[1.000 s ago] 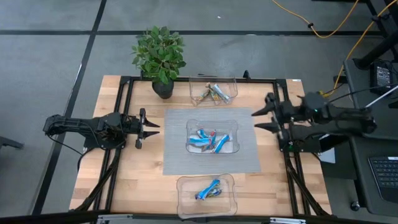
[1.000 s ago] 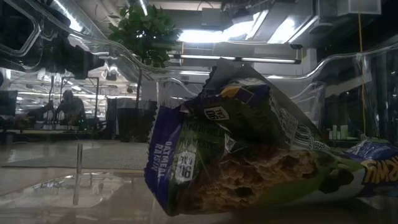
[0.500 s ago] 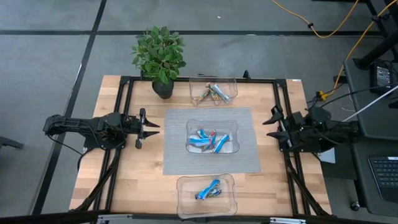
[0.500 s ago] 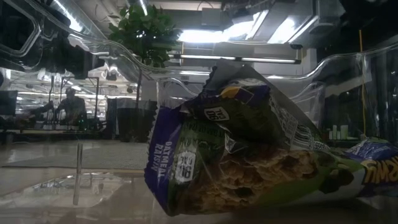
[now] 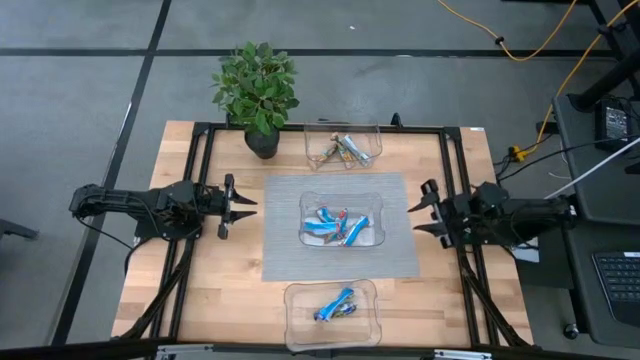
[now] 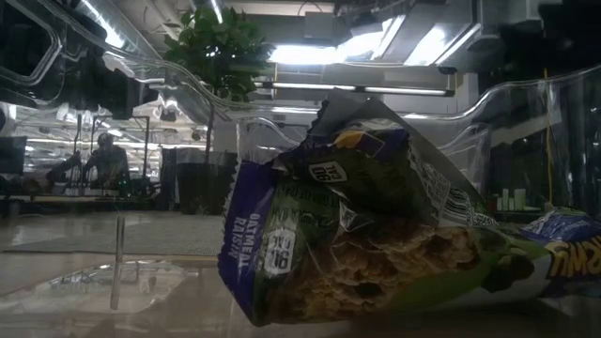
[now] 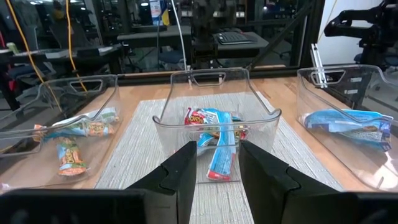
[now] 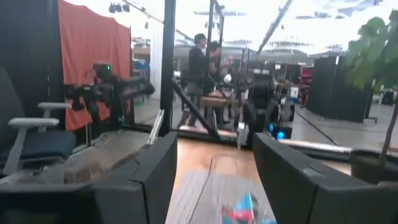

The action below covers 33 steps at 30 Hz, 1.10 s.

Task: Pick and place Granola Bars by type
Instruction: Return to Home Position

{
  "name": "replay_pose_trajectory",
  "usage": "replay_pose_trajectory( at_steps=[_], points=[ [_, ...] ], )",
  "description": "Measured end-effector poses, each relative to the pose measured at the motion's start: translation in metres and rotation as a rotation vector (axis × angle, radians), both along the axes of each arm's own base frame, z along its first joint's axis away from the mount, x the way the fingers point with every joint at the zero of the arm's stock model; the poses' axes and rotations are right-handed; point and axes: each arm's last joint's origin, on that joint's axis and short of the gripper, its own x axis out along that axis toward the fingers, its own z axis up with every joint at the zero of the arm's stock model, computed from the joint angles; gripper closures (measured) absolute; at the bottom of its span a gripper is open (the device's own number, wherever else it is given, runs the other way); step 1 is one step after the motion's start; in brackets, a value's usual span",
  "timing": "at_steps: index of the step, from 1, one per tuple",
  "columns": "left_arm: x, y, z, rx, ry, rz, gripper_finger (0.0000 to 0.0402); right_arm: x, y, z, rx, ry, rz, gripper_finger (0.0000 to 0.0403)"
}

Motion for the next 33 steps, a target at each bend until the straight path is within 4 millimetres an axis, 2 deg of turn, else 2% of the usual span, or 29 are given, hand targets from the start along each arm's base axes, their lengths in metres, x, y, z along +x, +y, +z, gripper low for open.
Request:
replay_pose_trajectory(
  at_steps=[5, 16, 22, 27, 33],
  points=[
    [0.0, 0.0, 0.0, 0.0, -0.001, 0.0, 0.0288, 0.003, 0.0, -0.013, -0.013, 0.1, -0.002, 0.0189],
    [0.0, 0.0, 0.0, 0.0, -0.001, -0.001, 0.0288, 0.005, -0.003, -0.021, -0.058, 0.169, -0.106, 0.0189],
    [0.0, 0.0, 0.0, 0.0, -0.001, -0.001, 0.0288, 0.01, -0.006, -0.029, -0.05, 0.268, -0.225, 0.0189],
    [0.0, 0.0, 0.0, 0.0, -0.001, -0.001, 0.0288, 0.013, -0.006, -0.034, -0.037, 0.33, -0.23, 0.0189],
    [0.0, 0.0, 0.0, 0.0, -0.001, -0.001, 0.0288, 0.014, -0.006, -0.036, -0.148, 0.332, -0.234, 0.0189]
  ],
)
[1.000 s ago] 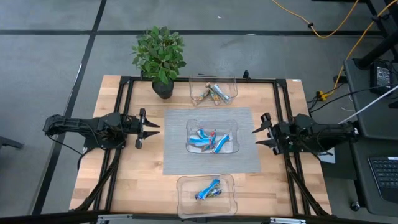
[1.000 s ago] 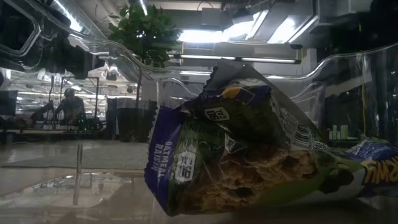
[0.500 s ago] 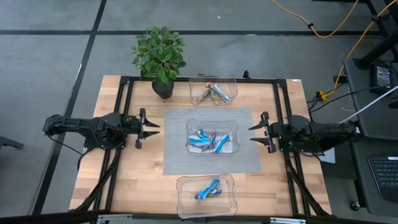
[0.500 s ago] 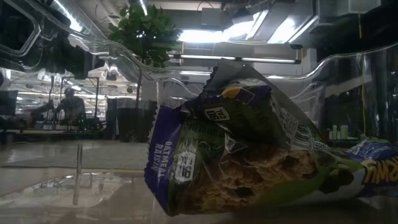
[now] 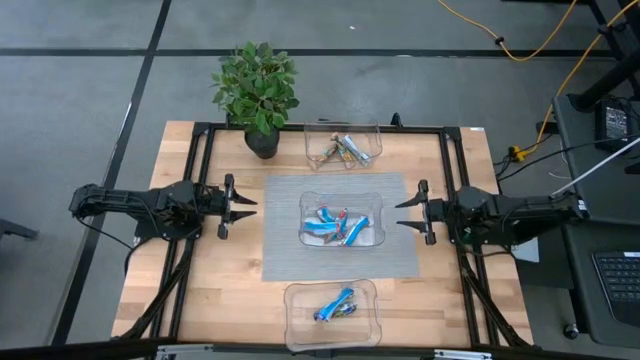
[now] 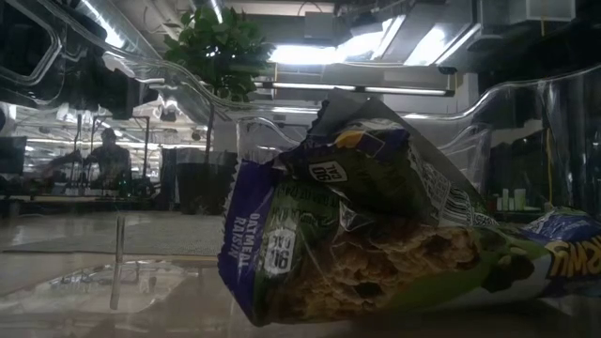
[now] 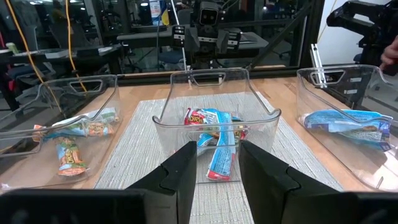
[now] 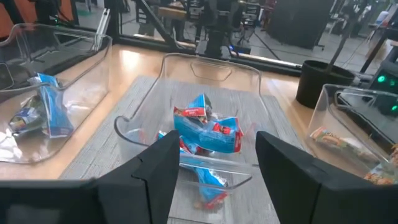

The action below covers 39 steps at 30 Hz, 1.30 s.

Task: Pick and place Granola Bars by type
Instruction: Return to Home Position

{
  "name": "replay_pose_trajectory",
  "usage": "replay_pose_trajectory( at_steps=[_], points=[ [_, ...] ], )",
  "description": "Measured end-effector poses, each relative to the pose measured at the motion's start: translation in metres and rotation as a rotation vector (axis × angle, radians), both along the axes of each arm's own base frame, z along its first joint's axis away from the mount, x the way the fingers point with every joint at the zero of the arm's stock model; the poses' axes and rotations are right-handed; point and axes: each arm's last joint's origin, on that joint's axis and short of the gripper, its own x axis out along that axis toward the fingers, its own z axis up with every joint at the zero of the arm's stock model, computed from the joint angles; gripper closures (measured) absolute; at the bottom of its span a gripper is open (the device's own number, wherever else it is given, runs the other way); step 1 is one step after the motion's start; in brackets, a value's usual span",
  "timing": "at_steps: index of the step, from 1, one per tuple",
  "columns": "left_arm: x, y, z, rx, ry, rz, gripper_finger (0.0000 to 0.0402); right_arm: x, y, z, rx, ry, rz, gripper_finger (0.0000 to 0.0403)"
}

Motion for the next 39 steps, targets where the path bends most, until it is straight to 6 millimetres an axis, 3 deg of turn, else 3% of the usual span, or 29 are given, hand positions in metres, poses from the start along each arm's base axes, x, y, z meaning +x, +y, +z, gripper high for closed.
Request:
replay_pose_trajectory(
  at_steps=[19, 29, 39],
  points=[
    [0.0, 0.0, 0.0, 0.0, 0.0, 0.0, 0.0288, 0.0, 0.0, 0.0, 0.005, -0.003, 0.0, 0.0189],
    [0.0, 0.0, 0.0, 0.0, -0.004, -0.002, 0.0288, -0.01, 0.001, 0.021, 0.015, -0.241, 0.014, 0.0189],
    [0.0, 0.0, 0.0, 0.0, 0.004, 0.0, 0.0288, -0.01, 0.004, 0.019, 0.017, -0.217, 0.044, 0.0189]
  ],
)
